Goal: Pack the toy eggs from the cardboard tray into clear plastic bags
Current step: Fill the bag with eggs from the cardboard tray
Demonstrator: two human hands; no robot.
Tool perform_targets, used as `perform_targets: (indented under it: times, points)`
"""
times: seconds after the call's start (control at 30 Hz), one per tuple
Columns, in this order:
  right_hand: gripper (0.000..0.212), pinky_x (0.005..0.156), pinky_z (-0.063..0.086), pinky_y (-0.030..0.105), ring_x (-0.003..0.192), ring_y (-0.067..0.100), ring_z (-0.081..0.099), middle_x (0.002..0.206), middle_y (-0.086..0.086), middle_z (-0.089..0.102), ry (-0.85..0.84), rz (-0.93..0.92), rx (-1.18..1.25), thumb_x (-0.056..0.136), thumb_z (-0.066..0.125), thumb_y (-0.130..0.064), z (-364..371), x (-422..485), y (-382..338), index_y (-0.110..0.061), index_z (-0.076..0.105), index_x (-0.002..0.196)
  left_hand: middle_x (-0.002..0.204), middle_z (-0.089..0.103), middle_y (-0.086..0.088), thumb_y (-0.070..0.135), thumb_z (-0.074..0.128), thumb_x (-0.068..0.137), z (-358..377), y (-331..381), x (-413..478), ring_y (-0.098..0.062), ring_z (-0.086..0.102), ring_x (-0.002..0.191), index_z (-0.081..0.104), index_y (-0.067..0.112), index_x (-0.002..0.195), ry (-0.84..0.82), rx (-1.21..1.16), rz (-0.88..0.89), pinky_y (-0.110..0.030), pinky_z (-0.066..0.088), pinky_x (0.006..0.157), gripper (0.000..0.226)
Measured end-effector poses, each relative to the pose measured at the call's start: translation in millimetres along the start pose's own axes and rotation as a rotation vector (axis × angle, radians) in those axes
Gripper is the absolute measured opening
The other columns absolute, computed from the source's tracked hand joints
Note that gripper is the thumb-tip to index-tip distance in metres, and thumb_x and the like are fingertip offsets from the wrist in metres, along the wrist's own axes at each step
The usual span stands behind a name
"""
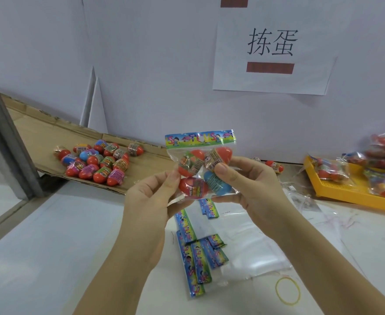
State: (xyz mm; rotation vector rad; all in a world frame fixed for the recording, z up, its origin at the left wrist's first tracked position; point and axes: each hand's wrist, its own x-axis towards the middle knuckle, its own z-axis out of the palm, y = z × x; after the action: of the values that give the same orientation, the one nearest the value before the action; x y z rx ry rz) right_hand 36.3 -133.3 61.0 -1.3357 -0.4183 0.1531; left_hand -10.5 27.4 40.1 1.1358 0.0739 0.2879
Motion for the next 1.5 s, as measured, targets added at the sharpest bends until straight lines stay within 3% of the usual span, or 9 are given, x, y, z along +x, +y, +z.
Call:
perform_targets:
  times: [0.23,0.4,0.5,0.7,0.87,1.03,1.1,1.37,1.5]
  points:
    - [0.027,0.055,0.057,0.026,0.073,0.022,0.073,0.088,0.010,0.075,-0.030,0.134,0.076,0.060,0.077,-0.033,-5.1,1.3,3.3,-0.016,0.079,0.081,0.088,0.075,-0.012,0.022,0.058,0.075,2.2,-0.1,1.0,-0.017,0.072,0.076,0.073,0.005,0.088,-0.099,-0.103,-0.063,-0.032,0.062,0.069,0.026]
    - [0.028,0.055,0.057,0.026,0.074,0.022,0.073,0.086,0.006,0.076,-0.039,0.074,-0.030,0.055,0.079,-0.039,-7.3,0.7,-5.7,-0.024,0.079,0.080,0.080,0.074,-0.001,0.025,0.062,0.080,2.1,-2.4,1.1,-0.014,0.068,0.072,0.074,0.020,0.072,-0.024,0.053,0.029,-0.037,0.059,0.073,0.015]
    - [0.026,0.056,0.057,0.026,0.075,0.021,0.074,0.086,0.004,0.076,-0.049,0.020,-0.111,0.057,0.077,-0.038,-6.8,-0.1,-10.1,-0.029,0.079,0.081,0.079,0.075,0.000,0.040,0.067,0.070,3.9,-0.8,-1.5,-0.011,0.070,0.067,0.074,0.021,0.075,0.014,0.114,0.145,-0.024,0.057,0.061,0.021]
    - [0.023,0.057,0.057,0.026,0.073,0.019,0.073,0.083,0.003,0.076,-0.065,-0.023,-0.184,0.061,0.076,-0.036,-4.1,-2.7,-12.5,-0.032,0.077,0.084,0.077,0.076,0.003,0.025,0.061,0.085,1.2,-1.7,-1.0,-0.010,0.071,0.066,0.071,0.021,0.082,0.095,0.216,0.257,-0.018,0.053,0.054,0.011]
    - [0.028,0.059,0.057,0.027,0.075,0.022,0.073,0.086,0.003,0.076,-0.057,-0.003,-0.131,0.057,0.077,-0.041,-0.4,-2.5,-9.9,-0.030,0.078,0.083,0.069,0.069,0.002,0.013,0.052,0.097,-0.7,-1.8,2.3,-0.006,0.064,0.060,0.072,0.021,0.075,0.079,0.156,0.153,-0.019,0.052,0.051,0.031]
    - [0.045,0.056,0.057,0.028,0.074,0.026,0.072,0.087,0.014,0.075,0.018,0.034,-0.074,0.054,0.079,-0.036,4.9,-2.3,-5.5,-0.018,0.072,0.094,0.084,0.075,-0.003,0.028,0.059,0.089,1.3,-2.5,2.9,-0.018,0.072,0.067,0.070,0.015,0.092,0.065,0.010,0.063,-0.033,0.060,0.056,0.017]
    - [0.055,0.056,0.057,0.030,0.074,0.027,0.073,0.085,0.015,0.074,0.060,0.021,-0.082,0.053,0.078,-0.034,6.2,-2.7,-5.1,-0.016,0.061,0.101,0.096,0.076,-0.007,0.044,0.070,0.070,3.1,-3.3,0.9,-0.026,0.074,0.079,0.067,0.012,0.108,0.013,0.018,0.034,-0.038,0.061,0.061,0.050]
    - [0.036,0.062,0.057,0.025,0.079,0.012,0.072,0.088,-0.004,0.075,0.037,-0.073,-0.210,0.063,0.071,-0.047,0.7,-3.6,-9.9,-0.024,0.071,0.090,0.077,0.076,-0.005,0.037,0.079,0.048,0.9,-2.7,0.7,-0.017,0.073,0.066,0.079,0.018,0.072,-0.025,-0.026,0.031,-0.026,0.058,0.057,0.031]
    - [0.026,0.077,0.058,0.038,0.078,0.015,0.070,0.083,0.000,0.076,0.113,-0.125,-0.265,0.064,0.070,-0.046,-5.3,-0.7,-7.2,-0.025,0.076,0.079,0.078,0.076,-0.005,0.037,0.079,0.049,2.5,-2.1,-1.2,-0.016,0.072,0.066,0.079,0.020,0.071,-0.041,-0.013,0.030,-0.026,0.058,0.058,0.028]
